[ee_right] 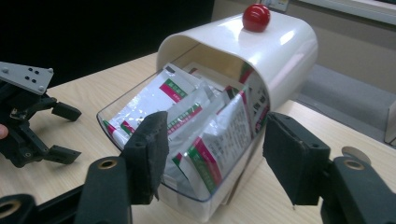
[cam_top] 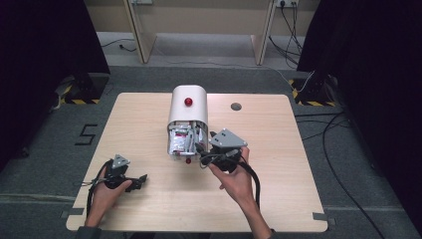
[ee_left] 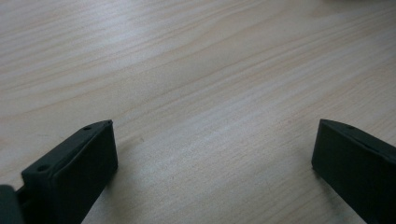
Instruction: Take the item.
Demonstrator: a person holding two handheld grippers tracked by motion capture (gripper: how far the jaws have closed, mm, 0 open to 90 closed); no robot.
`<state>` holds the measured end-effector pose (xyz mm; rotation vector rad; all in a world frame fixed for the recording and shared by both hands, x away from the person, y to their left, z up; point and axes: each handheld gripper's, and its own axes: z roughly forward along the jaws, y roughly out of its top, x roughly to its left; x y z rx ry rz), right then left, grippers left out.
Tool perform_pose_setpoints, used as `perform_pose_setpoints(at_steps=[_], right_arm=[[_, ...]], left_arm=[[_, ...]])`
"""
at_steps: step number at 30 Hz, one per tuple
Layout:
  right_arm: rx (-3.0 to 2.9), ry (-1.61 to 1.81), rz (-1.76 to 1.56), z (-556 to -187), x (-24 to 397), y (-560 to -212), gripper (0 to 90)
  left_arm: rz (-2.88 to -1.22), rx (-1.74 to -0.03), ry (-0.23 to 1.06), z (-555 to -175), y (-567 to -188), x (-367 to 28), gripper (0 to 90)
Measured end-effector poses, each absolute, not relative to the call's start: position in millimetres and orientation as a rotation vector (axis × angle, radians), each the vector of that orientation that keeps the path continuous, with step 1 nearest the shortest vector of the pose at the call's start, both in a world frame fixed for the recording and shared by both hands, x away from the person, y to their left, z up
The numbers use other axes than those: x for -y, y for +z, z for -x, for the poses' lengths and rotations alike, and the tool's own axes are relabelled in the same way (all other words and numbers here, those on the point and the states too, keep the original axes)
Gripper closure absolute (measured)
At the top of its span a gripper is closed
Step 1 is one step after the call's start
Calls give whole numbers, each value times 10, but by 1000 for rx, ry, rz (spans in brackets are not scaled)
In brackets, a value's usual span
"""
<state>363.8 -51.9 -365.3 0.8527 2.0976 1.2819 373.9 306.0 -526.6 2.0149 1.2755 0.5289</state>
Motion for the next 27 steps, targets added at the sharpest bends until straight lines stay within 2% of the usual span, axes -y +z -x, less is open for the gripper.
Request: perform_pose_setpoints(at_steps=[10, 17, 27], right_arm=[[-2113, 1225, -882, -3758, 421, -3724, 477], [-2122, 1168, -865, -3806, 397, -3770, 581], [-2138, 1156, -862, -3897, 378, -3830, 661]], left_arm=[[-2014, -1275, 529, -3739, -5267, -3060, 0], [-2015, -1275, 529, -3740, -5267, -3060, 0], [-2015, -1274, 528, -3741, -5267, -3060, 0]])
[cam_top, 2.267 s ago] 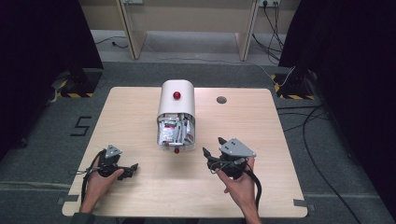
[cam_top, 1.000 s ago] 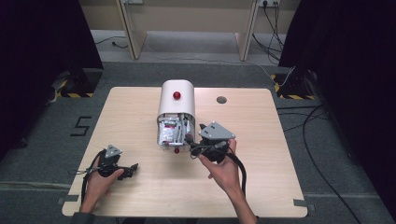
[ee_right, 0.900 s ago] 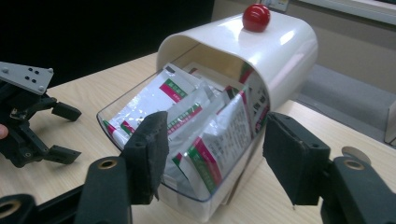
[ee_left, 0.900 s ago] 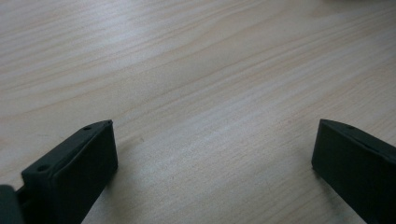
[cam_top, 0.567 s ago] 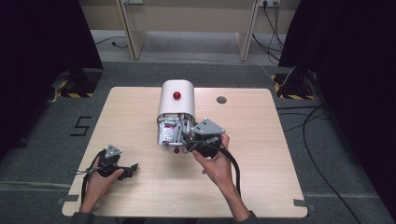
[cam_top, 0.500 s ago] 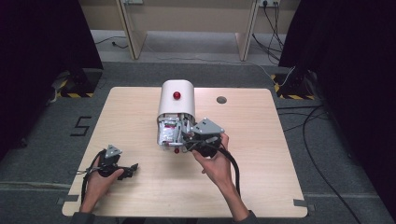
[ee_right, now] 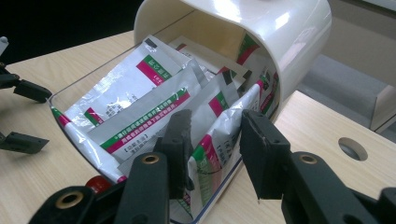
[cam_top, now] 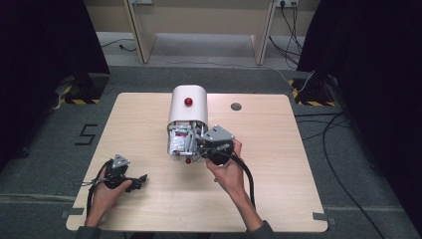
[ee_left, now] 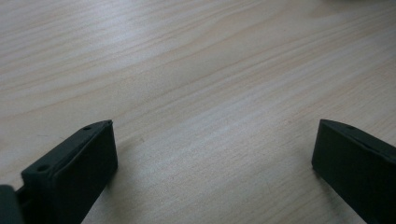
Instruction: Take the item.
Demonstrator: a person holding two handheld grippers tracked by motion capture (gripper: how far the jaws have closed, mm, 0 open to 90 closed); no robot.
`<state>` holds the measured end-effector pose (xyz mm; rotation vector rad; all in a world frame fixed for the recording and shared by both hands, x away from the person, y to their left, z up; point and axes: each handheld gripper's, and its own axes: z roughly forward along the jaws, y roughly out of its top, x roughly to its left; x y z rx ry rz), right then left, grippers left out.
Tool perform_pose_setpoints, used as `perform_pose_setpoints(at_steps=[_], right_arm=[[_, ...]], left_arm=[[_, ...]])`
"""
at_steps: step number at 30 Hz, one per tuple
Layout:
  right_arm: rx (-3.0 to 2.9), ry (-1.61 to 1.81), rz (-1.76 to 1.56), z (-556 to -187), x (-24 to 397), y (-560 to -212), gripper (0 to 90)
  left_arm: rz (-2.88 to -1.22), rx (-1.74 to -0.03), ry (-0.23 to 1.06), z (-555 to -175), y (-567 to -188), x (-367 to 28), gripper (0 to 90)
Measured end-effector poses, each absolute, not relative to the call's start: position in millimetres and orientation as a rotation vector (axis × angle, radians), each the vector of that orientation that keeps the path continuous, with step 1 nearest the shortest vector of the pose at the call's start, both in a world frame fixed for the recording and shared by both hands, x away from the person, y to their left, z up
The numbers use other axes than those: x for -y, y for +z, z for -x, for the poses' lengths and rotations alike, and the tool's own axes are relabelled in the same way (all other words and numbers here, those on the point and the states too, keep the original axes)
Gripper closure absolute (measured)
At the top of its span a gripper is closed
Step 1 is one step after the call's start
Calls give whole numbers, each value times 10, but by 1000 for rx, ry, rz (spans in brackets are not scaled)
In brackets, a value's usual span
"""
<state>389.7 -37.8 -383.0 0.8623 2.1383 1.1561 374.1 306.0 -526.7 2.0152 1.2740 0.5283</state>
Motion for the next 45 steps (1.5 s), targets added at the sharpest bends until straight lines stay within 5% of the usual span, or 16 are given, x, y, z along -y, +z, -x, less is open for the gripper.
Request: perform_pose_setpoints(at_steps=[13, 45], right_arm=[[-2128, 1200, -823, -3871, 430, -3844, 803], [-2062, 1326, -750, -3657, 588, -3552, 844]], left_arm=[[-2017, -1268, 527, -3762, -5267, -3056, 0], [-2019, -1268, 525, -3768, -5266, -3054, 0]])
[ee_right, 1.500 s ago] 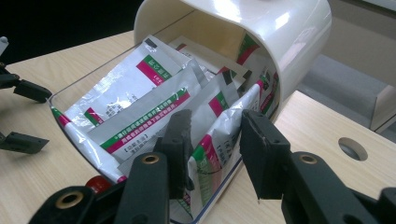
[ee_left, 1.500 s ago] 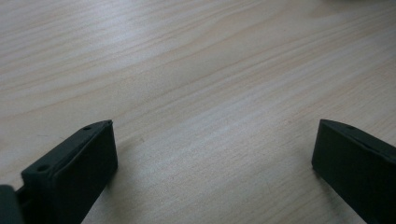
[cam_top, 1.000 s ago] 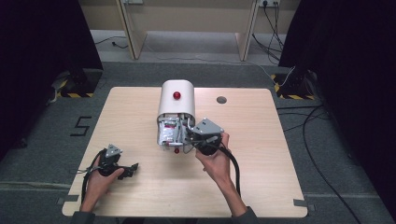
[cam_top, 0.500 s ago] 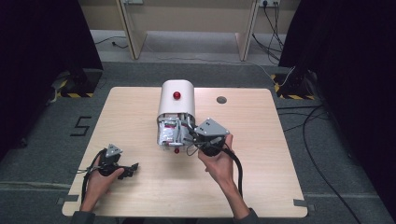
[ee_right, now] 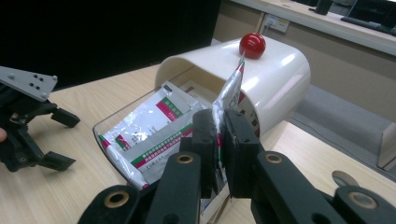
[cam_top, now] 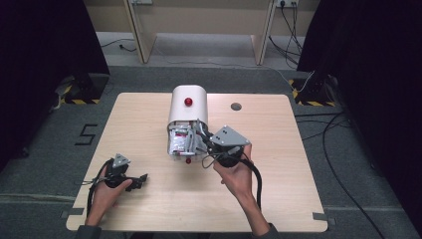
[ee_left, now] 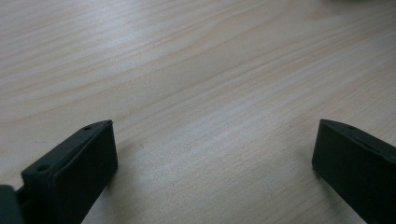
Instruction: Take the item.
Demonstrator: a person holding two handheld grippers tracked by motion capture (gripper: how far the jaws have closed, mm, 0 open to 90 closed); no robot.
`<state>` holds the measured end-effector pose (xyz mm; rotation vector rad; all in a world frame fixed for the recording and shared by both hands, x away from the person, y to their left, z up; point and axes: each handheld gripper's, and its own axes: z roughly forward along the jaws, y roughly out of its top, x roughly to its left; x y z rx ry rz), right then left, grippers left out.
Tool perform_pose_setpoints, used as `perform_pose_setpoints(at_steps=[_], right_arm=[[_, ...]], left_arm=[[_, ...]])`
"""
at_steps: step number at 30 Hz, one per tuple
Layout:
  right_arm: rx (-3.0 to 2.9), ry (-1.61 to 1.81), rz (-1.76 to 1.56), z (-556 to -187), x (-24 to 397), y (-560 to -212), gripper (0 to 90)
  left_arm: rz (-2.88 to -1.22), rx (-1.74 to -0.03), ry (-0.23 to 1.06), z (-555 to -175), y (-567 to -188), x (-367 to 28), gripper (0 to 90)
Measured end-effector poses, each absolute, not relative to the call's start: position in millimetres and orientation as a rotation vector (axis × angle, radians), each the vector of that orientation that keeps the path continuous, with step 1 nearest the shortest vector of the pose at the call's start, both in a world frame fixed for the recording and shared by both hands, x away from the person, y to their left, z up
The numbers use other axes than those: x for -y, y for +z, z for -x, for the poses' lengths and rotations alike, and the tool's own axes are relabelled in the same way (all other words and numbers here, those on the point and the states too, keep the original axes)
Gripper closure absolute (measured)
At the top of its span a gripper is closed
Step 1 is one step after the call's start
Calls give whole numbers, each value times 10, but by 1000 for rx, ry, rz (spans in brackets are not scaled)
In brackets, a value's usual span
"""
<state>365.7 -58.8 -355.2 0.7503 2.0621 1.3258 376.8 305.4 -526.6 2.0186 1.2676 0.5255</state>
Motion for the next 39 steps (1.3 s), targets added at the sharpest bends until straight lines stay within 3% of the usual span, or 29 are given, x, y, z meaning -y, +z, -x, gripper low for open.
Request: perform_pose_setpoints(at_steps=[39], right_arm=[[-1984, 1355, -765, -3547, 1012, -3461, 846]], left_arm=[[-2018, -1267, 525, -3768, -5267, -3054, 0]])
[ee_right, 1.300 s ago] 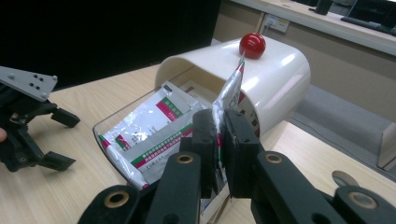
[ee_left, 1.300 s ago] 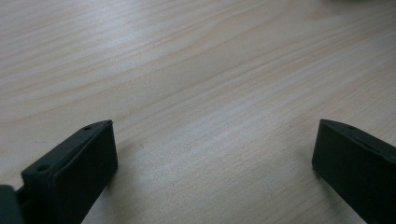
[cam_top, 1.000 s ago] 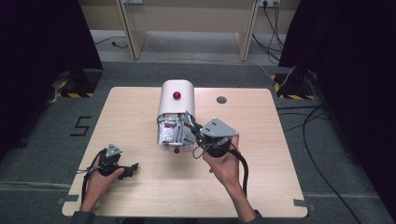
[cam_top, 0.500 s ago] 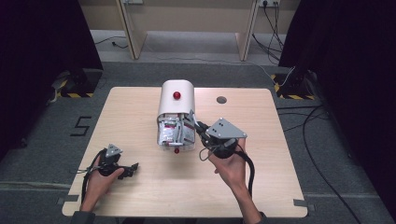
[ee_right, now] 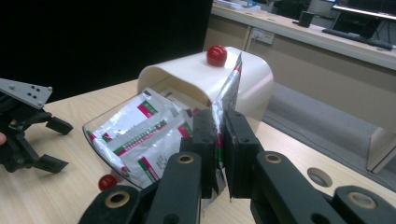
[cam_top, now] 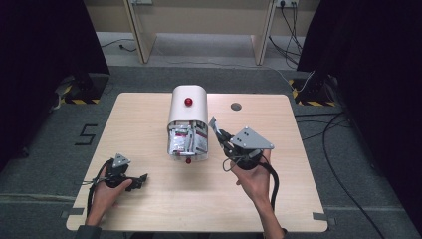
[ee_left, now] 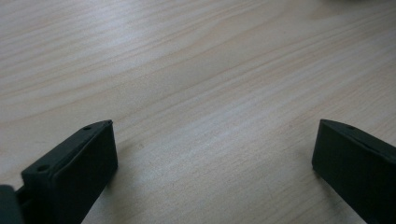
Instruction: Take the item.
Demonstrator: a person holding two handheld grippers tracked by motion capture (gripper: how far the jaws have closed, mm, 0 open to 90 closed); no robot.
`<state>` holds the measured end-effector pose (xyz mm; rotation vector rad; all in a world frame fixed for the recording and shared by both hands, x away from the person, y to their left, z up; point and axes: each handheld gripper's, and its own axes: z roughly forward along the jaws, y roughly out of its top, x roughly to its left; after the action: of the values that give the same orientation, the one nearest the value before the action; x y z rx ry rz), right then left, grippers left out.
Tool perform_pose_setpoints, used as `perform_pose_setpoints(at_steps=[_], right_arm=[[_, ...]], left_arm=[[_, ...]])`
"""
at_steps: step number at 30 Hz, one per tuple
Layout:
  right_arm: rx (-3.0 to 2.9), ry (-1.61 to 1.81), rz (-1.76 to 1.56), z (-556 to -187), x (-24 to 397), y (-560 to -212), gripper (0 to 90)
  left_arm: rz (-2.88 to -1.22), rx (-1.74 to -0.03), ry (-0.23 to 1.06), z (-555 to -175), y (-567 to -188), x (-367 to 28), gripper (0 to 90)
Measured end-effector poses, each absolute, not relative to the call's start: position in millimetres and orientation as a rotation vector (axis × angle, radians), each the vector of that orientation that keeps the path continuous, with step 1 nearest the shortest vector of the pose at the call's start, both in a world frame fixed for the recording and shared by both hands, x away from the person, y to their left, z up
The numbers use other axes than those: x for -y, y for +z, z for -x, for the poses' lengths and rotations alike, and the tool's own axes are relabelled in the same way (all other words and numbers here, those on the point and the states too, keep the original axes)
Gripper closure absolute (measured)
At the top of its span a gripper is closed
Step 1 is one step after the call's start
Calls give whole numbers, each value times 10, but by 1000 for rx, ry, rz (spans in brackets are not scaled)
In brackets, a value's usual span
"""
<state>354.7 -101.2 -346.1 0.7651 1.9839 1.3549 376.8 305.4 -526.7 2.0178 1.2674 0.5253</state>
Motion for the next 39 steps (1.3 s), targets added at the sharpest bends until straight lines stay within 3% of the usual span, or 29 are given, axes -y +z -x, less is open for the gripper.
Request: perform_pose_setpoints(at_steps=[18, 39], right_arm=[[-1931, 1324, -919, -3617, 1435, -3852, 847], [-1977, 1219, -1046, -3843, 1647, -4243, 847]], left_arm=[[-2017, -1267, 526, -3768, -5268, -3054, 0], [-2015, -1268, 524, -3768, -5268, -3053, 0]])
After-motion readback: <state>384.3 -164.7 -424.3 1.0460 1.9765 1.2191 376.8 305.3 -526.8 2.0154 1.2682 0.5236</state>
